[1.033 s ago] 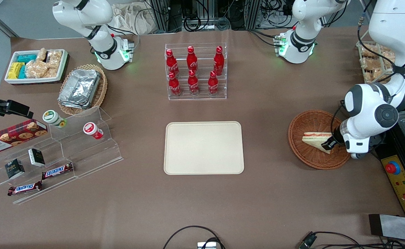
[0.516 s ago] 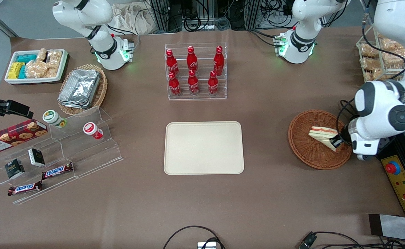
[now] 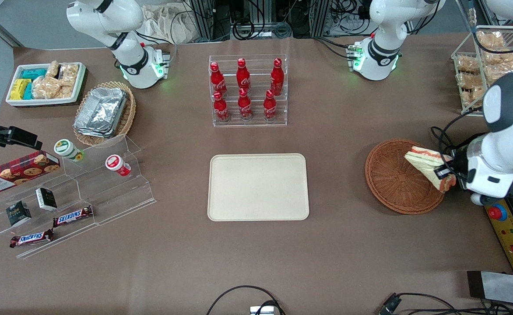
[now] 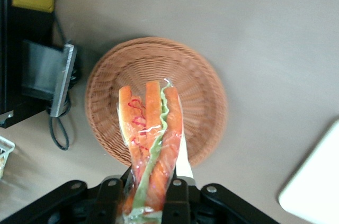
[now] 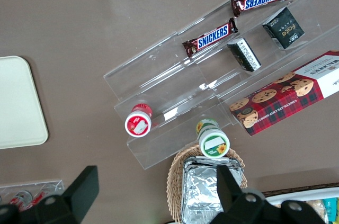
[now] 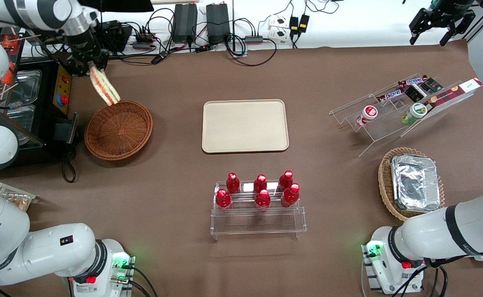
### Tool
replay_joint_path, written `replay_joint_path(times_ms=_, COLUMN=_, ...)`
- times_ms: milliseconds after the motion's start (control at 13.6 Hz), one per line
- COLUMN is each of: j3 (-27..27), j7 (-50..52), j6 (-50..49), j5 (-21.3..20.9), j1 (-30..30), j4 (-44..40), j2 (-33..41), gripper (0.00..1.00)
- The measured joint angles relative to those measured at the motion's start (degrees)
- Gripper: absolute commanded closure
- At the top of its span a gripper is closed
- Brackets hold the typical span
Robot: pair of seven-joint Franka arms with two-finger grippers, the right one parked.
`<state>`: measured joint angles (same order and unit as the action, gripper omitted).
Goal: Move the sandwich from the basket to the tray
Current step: 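Lift the sandwich out of the basket and carry it toward the beige tray, then lower the sandwich onto the beige tray and open the left gripper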
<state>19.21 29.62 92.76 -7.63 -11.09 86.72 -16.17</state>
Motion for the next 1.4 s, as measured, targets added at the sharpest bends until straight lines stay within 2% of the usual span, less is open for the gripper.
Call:
replay_joint_path(times_ms=295, j3=0.44, j7=-1.93, j6=-0.85, j5=0.05, j1=11.32, j4=-4.12, j2=-2.9, gripper=1.0)
replay_joint_path(times_ms=516, j3=0.42, j7=-1.52, j6=-0.08, j5=0.05, j1=20.76, j4=-7.33, j2=-9.92, gripper=1.0)
replay_joint_path(times_ms=738, j3=0.32, j7=-0.98, j6=3.01, j5=0.01, j1=26.4, j4=-9.72, j2=-17.32, gripper=1.0)
replay_joint_path(times_ms=1033, j3=0.2, j7=0.89, j6=10.02, j5=-0.01, j1=31.14, j4=-10.09, j2=-23.67, gripper=1.0)
replay_joint_path(times_ms=1402, j3=0.05, j7=0.94, j6=18.55, j5=-0.16, j1=33.27, j4=-10.09, j2=-28.42, gripper=1.0)
